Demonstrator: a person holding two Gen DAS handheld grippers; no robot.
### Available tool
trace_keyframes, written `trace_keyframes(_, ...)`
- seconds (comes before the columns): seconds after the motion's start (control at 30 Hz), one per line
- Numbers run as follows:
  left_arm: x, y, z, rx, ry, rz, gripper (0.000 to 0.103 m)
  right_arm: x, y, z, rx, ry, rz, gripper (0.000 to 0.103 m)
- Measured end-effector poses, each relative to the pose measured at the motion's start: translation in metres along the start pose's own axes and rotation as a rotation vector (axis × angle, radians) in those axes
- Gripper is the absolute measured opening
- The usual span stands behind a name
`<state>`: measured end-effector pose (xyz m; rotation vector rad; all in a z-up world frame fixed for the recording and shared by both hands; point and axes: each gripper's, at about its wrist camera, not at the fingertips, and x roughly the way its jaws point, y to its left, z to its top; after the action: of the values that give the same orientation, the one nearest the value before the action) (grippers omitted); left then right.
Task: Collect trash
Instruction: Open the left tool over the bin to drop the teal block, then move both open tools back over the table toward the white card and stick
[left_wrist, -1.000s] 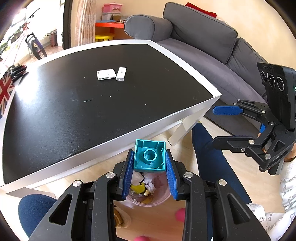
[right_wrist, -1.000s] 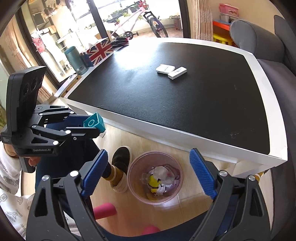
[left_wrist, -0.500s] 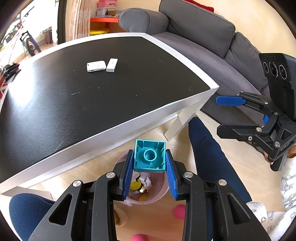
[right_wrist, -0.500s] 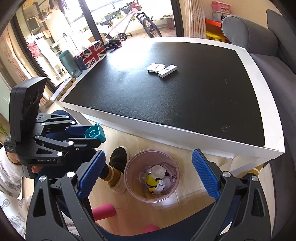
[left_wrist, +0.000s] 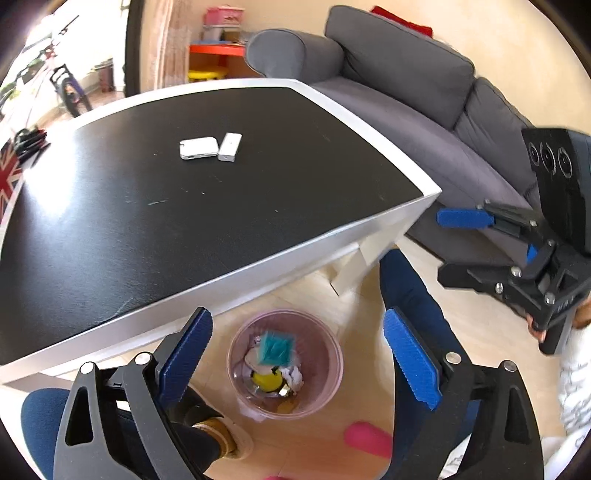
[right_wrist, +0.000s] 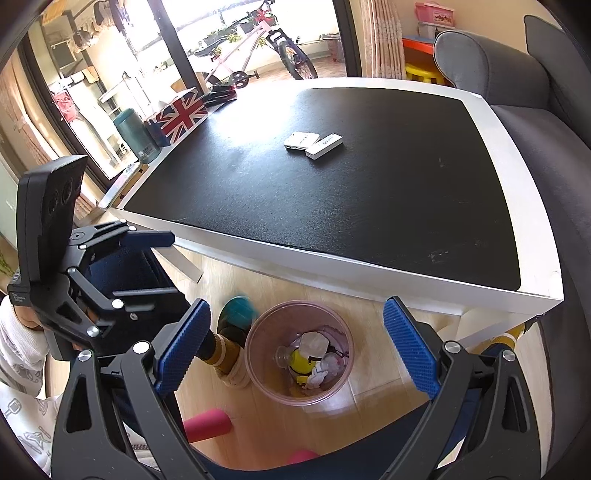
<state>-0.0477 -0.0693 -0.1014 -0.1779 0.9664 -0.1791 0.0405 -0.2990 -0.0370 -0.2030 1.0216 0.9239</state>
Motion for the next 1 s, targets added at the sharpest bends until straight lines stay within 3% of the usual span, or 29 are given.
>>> trace_keyframes(0.1,0.001,0.001,0.0,-0.006,0.009,0.019,0.095,0.001,-0.001,-0.001,0.002,0.004,0.001,0.093)
trace_keyframes(0.63,-0.009,0.002,0.004,-0.016,-0.004,0.021,0.095,0.001,0.001,-0.001,0.006,0.006,0.005,0.094)
trace_keyframes(1.0,-0.028,0.012,0.024,-0.025,-0.034,0.038,0.095,-0.006,0.001,0.024,-0.003,-0.012,-0.007,0.094)
